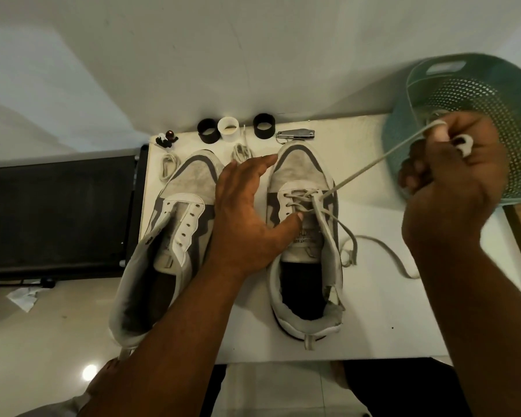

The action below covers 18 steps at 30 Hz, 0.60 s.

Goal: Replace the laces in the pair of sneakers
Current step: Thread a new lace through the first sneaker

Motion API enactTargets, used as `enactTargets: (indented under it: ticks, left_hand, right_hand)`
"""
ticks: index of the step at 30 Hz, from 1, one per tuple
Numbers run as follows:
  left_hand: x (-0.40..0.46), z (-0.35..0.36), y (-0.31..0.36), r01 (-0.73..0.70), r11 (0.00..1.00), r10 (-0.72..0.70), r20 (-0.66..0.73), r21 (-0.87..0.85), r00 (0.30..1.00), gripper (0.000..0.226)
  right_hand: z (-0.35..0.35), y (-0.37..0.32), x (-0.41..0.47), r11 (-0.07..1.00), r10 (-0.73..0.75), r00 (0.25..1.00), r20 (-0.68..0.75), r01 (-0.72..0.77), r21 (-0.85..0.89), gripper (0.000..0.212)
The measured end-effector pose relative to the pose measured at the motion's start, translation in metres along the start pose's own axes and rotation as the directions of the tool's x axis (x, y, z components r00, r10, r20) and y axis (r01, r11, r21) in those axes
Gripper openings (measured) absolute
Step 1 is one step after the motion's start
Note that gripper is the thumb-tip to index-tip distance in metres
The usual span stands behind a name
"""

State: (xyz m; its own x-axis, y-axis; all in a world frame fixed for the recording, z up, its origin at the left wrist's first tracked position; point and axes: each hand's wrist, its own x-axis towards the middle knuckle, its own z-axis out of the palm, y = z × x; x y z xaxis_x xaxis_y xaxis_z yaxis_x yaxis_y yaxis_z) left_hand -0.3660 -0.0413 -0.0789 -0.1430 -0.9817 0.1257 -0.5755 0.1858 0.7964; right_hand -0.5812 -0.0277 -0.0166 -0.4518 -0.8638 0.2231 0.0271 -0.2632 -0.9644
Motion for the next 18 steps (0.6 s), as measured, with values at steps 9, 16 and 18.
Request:
enactTargets:
  ticks: [9, 16, 18]
  left_hand:
    - [0.000, -0.004, 0.006, -0.034, 0.964, 0.007, -0.103, -0.263, 0.995, 0.043]
    - [-0.001, -0.008, 0.029, -0.208, 0.902, 0.194, -0.075, -0.378, 0.978, 0.015]
    - [-0.001, -0.006, 0.033, -0.247, 0.904, 0.251, -0.034, -0.349, 0.967, 0.018]
  right_hand:
    - [0.023, 0.003, -0.011, 0.788, 0.187, 0.956, 0.225, -0.009, -0.616, 0.063]
    - [0.037, 0.007, -0.016, 0.866, 0.433, 0.851, 0.297, -0.484, 0.125, 0.070]
    - [0.039, 0.008, -0.016, 0.771, 0.438, 0.821, 0.365, -0.552, 0.318, 0.075]
